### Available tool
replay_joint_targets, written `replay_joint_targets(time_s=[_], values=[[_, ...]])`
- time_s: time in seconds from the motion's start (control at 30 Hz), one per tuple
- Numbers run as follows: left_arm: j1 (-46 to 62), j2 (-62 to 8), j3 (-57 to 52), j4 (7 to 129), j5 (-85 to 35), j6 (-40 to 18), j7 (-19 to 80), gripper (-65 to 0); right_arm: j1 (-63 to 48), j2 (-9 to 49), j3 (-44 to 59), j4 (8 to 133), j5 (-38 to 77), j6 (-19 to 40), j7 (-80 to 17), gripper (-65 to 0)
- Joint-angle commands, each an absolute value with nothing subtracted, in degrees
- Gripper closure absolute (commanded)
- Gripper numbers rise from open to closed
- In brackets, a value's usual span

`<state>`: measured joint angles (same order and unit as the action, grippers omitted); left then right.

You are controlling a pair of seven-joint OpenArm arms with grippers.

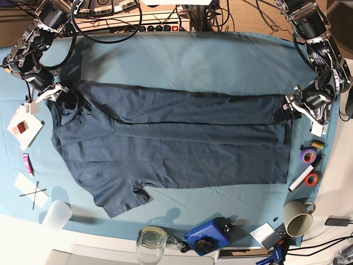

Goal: Fold the T-shirt properly
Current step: 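Move both grippers to the folded edge and grasp it, then pull the folded edge back toward the robot with both grippers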

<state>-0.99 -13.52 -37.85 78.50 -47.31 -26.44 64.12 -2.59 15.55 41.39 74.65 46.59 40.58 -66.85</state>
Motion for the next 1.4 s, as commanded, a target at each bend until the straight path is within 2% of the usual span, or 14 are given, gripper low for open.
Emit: replay_joint_targets(time_s=[0.0, 0.1, 0.2, 0.27, 0.63, 0.9, 1.13, 1.37], values=[[-0.49, -13.65, -37.63, 78.15, -44.62, -25.58, 68.42, -29.4, -3.16, 15.57, 40.97, 74.46, 42.65, 40.00, -71.83, -26.6], [-0.51, -13.65, -37.63, 78.17, -48.45, -25.63, 72.20, -20.2, -3.16, 15.57, 40.97, 74.46, 43.94, 40.00, -71.85, -13.8], [-0.49, -13.67, -37.63, 78.17, -51.09, -25.63, 74.37, -6.7, -3.16, 15.59, 40.97, 74.50, 46.72, 40.00, -71.81, 0.0], [-0.51, -13.74, -37.63, 78.19, -51.22, -25.61, 74.35, 0.0, -3.14, 15.59, 40.97, 74.52, 48.38, 40.00, -71.81, 0.0], [-0.47, -18.04, -37.67, 81.80, -51.29, -24.08, 76.03, 0.0, -3.16, 16.21, 42.92, 74.85, 54.94, 40.00, -72.93, 0.0], [0.56, -20.69, -37.67, 81.91, -55.40, -25.63, 78.06, 0.0, -3.51, 16.21, 45.74, 78.94, 59.27, 40.00, -80.00, 0.0], [5.93, -23.97, -37.67, 82.59, -59.07, -25.61, 78.56, 0.0, -8.03, 16.21, 45.84, 88.27, 60.86, 40.00, -80.00, 0.0], [9.98, -24.75, -37.67, 82.70, -64.66, -27.66, 80.00, 0.0, -13.74, 16.21, 45.87, 90.02, 62.19, 40.00, -80.00, 0.0]])
